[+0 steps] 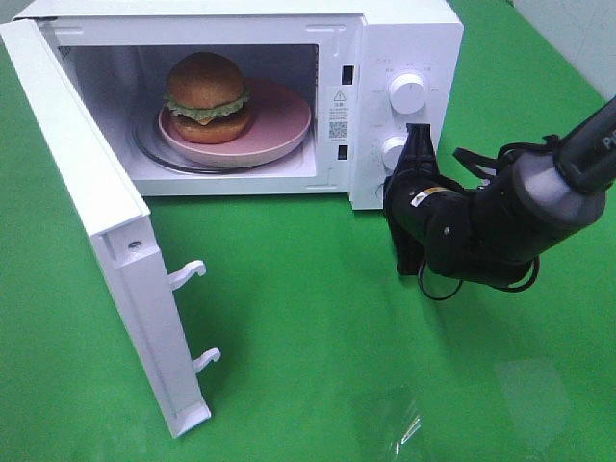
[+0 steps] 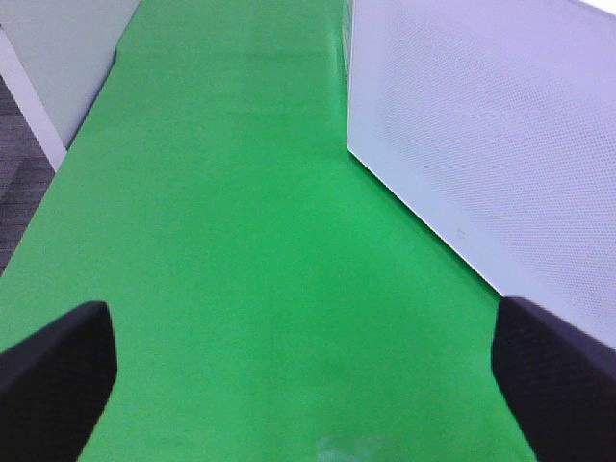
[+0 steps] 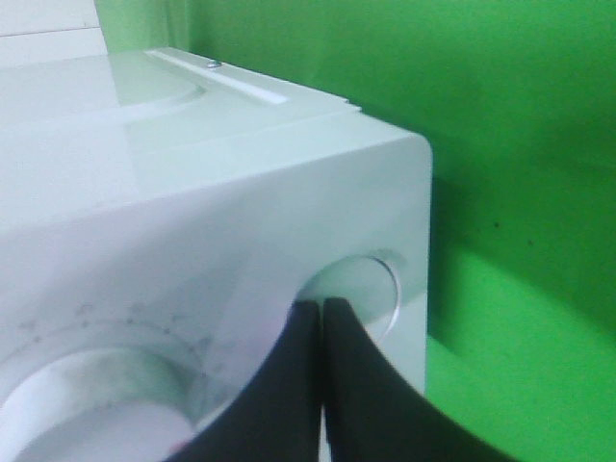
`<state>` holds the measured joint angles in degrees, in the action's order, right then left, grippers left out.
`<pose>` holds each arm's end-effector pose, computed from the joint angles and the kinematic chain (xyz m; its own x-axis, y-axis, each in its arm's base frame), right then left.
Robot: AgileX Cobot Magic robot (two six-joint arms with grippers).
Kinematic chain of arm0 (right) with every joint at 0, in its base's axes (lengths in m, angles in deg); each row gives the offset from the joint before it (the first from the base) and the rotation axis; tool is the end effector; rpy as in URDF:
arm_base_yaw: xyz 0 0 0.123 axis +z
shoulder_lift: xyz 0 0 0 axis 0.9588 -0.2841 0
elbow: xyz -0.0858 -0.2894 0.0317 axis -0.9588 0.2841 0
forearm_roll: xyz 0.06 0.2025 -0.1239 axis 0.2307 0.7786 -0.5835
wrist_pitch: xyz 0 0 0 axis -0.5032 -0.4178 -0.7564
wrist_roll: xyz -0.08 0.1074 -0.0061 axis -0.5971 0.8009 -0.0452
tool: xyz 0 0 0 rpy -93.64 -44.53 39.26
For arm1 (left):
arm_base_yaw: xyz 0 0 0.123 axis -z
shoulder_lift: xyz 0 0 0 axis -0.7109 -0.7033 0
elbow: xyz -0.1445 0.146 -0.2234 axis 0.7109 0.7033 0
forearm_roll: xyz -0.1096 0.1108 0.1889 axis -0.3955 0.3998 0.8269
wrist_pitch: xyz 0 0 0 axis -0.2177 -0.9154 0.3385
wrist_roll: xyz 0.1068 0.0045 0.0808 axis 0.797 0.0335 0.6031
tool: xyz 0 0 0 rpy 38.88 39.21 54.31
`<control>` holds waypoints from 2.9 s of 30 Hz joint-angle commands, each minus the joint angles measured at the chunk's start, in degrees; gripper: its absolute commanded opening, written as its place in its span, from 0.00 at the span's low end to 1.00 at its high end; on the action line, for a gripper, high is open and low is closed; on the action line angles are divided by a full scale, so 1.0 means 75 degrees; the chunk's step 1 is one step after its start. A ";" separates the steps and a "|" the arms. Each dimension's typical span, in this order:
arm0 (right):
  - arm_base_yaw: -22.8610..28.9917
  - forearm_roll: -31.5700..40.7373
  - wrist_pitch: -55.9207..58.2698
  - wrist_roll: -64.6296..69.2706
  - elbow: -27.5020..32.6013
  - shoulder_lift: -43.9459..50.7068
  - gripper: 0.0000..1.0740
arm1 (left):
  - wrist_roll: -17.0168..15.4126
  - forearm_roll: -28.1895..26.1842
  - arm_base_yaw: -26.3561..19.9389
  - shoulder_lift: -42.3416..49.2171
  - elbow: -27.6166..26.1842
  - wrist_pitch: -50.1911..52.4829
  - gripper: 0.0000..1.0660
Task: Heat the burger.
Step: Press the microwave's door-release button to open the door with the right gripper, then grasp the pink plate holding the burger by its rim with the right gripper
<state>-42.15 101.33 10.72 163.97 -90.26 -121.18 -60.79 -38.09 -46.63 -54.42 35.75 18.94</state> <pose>0.3815 0.1690 0.1019 -0.0877 0.9957 0.0304 0.3597 0.0032 0.9331 0.0090 -0.0020 0.2574 -0.4328 0.0135 -0.9014 0.0017 0.9999 0.0141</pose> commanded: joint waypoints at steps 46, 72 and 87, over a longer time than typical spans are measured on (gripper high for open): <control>0.0084 -0.3285 1.0222 -1.2109 -0.0947 0.4011 0.09 | 0.0015 -0.0023 -0.0008 0.0138 0.0015 0.0046 0.92; 0.0092 -0.6012 1.0710 -1.9801 -0.1505 0.4003 0.12 | 0.0015 -0.0023 -0.0008 0.0138 0.0015 0.0046 0.92; 0.0099 -0.6257 0.9427 -1.7991 -0.1505 0.3957 0.87 | 0.0015 -0.0023 -0.0008 0.0138 0.0015 0.0046 0.92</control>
<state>-41.41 55.89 82.79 27.15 -101.20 -91.67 -60.79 -38.04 -46.63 -54.42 35.75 18.94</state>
